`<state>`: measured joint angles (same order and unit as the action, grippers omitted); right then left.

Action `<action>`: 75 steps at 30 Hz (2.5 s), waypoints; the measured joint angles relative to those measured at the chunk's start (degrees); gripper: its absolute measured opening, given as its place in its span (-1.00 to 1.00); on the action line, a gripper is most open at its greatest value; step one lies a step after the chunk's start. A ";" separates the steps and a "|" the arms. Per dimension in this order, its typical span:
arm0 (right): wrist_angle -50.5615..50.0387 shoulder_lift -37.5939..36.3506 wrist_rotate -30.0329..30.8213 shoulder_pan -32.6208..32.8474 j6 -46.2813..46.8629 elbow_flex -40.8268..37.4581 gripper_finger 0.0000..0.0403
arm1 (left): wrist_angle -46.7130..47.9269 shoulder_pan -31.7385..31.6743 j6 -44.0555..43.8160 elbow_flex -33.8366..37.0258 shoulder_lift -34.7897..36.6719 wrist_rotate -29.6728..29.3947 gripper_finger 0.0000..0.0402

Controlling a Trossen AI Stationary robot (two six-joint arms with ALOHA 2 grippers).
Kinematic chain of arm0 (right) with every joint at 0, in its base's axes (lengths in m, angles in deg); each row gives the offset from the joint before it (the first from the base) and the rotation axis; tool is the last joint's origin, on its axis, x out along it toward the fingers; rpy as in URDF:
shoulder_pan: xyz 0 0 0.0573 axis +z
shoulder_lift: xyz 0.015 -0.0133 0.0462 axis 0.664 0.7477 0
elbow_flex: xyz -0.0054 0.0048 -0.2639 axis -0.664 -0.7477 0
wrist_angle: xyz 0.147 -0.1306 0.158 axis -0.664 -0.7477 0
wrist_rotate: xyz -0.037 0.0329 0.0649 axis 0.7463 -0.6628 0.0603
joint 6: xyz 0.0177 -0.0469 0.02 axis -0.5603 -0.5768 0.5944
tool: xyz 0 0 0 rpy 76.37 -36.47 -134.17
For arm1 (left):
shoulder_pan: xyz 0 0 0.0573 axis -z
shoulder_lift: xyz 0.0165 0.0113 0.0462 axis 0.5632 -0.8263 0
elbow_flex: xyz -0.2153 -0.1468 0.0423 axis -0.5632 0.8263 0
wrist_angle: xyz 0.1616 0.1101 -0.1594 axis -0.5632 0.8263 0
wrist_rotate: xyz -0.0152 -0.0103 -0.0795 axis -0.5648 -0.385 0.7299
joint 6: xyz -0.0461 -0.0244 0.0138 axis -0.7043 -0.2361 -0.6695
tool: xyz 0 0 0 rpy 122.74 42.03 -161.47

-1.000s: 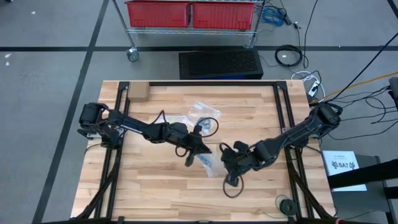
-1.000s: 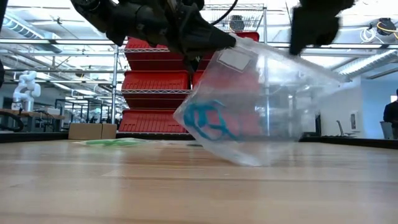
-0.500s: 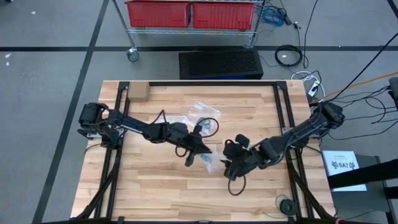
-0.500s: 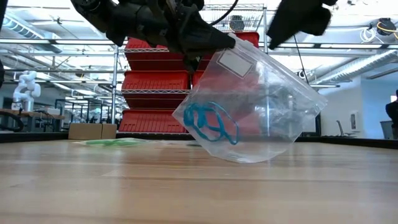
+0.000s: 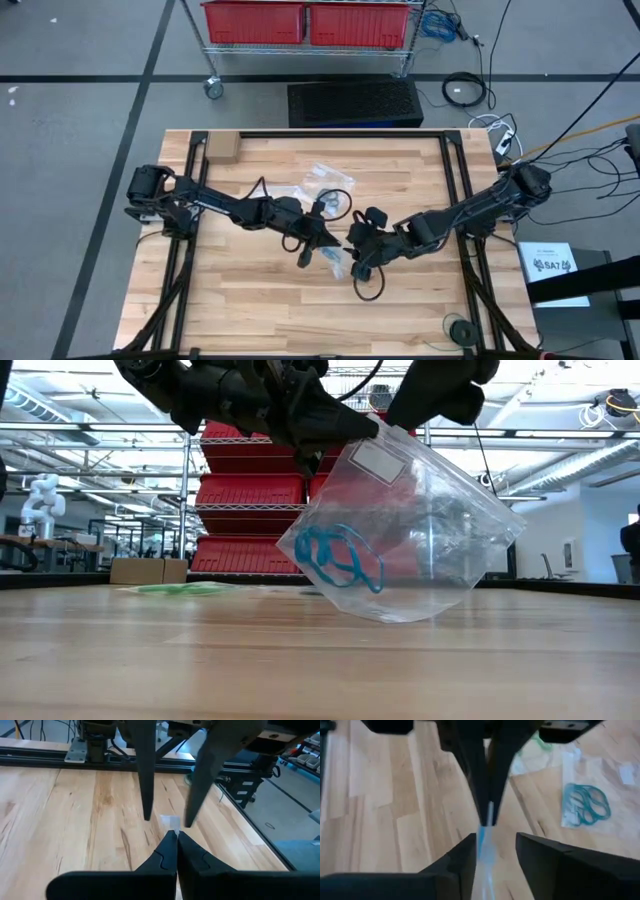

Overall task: Sort rubber bands
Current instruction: Close the right transparent zip bag

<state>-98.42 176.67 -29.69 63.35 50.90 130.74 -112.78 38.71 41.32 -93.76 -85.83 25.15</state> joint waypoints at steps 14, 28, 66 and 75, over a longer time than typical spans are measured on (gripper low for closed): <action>-1.66 0.61 0.22 0.47 2.30 0.02 -0.94 | -0.15 -0.68 -0.22 0.00 0.02 -0.18 -1.00; -8.42 0.61 0.11 4.51 9.35 0.11 -0.99 | -0.31 -1.32 0.02 0.00 0.44 -0.37 -1.00; -23.73 0.61 -3.36 10.20 23.90 0.04 -0.82 | 6.39 -2.45 0.72 -0.09 0.52 -4.44 -1.00; -26.04 0.61 -0.59 9.52 23.34 -0.01 -0.44 | 16.53 -2.54 2.99 -0.07 -0.01 -17.28 -1.00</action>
<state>-124.45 177.28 -30.27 72.87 74.24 130.73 -96.25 36.17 44.31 -93.83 -85.84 7.87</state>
